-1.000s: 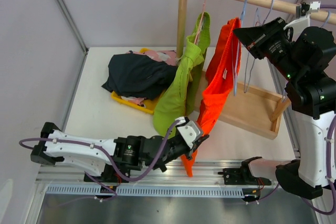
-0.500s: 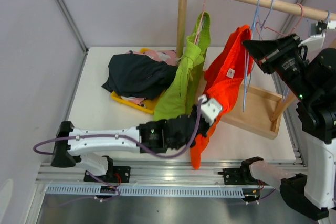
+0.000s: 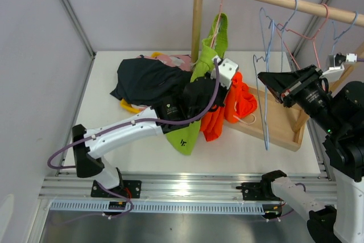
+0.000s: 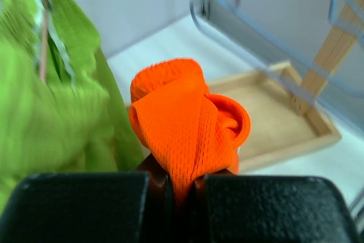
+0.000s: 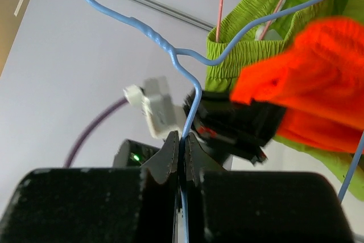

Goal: Remove the shorts from the hanger

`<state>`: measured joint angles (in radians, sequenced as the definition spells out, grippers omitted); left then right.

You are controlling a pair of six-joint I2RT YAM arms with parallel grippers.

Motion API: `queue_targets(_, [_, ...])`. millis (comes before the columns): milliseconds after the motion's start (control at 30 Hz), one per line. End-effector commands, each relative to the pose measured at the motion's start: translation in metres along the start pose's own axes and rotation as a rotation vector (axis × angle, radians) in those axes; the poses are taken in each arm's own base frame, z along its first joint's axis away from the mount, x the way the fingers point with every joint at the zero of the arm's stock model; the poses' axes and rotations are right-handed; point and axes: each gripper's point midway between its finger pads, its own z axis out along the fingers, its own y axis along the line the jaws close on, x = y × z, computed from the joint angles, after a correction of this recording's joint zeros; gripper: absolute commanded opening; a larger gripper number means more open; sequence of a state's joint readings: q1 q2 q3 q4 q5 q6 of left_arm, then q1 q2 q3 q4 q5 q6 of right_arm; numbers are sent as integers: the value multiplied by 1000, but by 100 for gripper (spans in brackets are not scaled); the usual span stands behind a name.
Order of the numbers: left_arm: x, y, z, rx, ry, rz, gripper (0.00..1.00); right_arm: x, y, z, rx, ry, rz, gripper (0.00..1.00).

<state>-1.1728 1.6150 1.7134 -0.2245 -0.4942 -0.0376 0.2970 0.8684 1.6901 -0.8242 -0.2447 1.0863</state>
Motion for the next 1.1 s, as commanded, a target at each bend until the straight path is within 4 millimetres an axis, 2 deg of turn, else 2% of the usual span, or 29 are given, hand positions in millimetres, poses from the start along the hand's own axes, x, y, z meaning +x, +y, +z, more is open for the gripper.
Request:
queue_targets(0, [-6, -5, -42, 66, -29, -70, 0, -18, 25, 18, -73, -36, -59, 0])
queue_targets(33, [8, -8, -50, 69, -11, -67, 0, -20, 26, 25, -68, -32, -90, 0])
queue_targets(67, [7, -18, -65, 77, -25, -68, 0, -29, 34, 41, -63, -32, -109, 0])
queue_targets(100, [-4, -14, -84, 79, -56, -79, 0, -31, 33, 49, -48, -17, -119, 0])
queue_targets(133, [13, -17, -93, 80, -28, -63, 0, -37, 36, 57, -47, -22, -133, 0])
queue_targets(167, [19, -26, -108, 106, -8, -52, 0, -41, 29, 79, -19, -9, -142, 0])
queue_targets(200, [18, -23, -118, 83, -11, -57, 0, -49, 43, 78, -51, -27, -158, 0])
queue_targets(233, [22, -28, -136, 113, -9, -73, 0, -55, 44, 84, -54, -35, -160, 0])
queue_targets(267, [25, -29, -147, 125, 5, -72, 0, -66, 36, 98, -32, -51, -158, 0])
queue_targets(333, [27, -31, -170, 152, 7, -101, 0, -78, 37, 106, -40, -70, -159, 0])
queue_targets(400, [38, -27, -181, 143, 40, -89, 0, -94, 22, 119, -12, -94, -147, 0])
queue_targets(500, [46, -25, -197, 146, 66, -79, 0, -110, 10, 128, 5, -136, -144, 0])
queue_targets(533, [47, -25, -201, 141, 69, -84, 0, -110, -2, 133, 26, -131, -131, 0])
queue_targets(633, [48, -21, -209, 138, 80, -83, 0, -112, -18, 139, 49, -136, -120, 0])
queue_targets(767, [22, 1, -224, 117, 53, -122, 0, -101, -28, 135, 51, -105, -102, 0])
queue_targets(800, [9, 9, -227, 104, 37, -133, 0, -98, -29, 132, 52, -101, -98, 0])
queue_targets(867, [-5, 34, -233, 32, 29, -101, 0, -89, -32, 121, 56, -96, -96, 0])
queue_targets(900, [-8, 41, -234, 2, 29, -68, 0, -86, -33, 115, 57, -95, -100, 7])
queue_targets(933, [-26, 56, -240, -26, 10, -70, 0, -83, -27, 103, 47, -107, -122, 17])
queue_targets(967, [-31, 64, -240, -53, 2, -50, 0, -79, -35, 99, 71, -103, -121, 33])
queue_targets(1000, [-41, 72, -242, -61, -13, -19, 0, -78, -36, 94, 81, -113, -130, 66])
queue_targets(1067, [-52, 89, -237, -107, -33, -6, 0, -74, -38, 78, 104, -126, -171, 86])
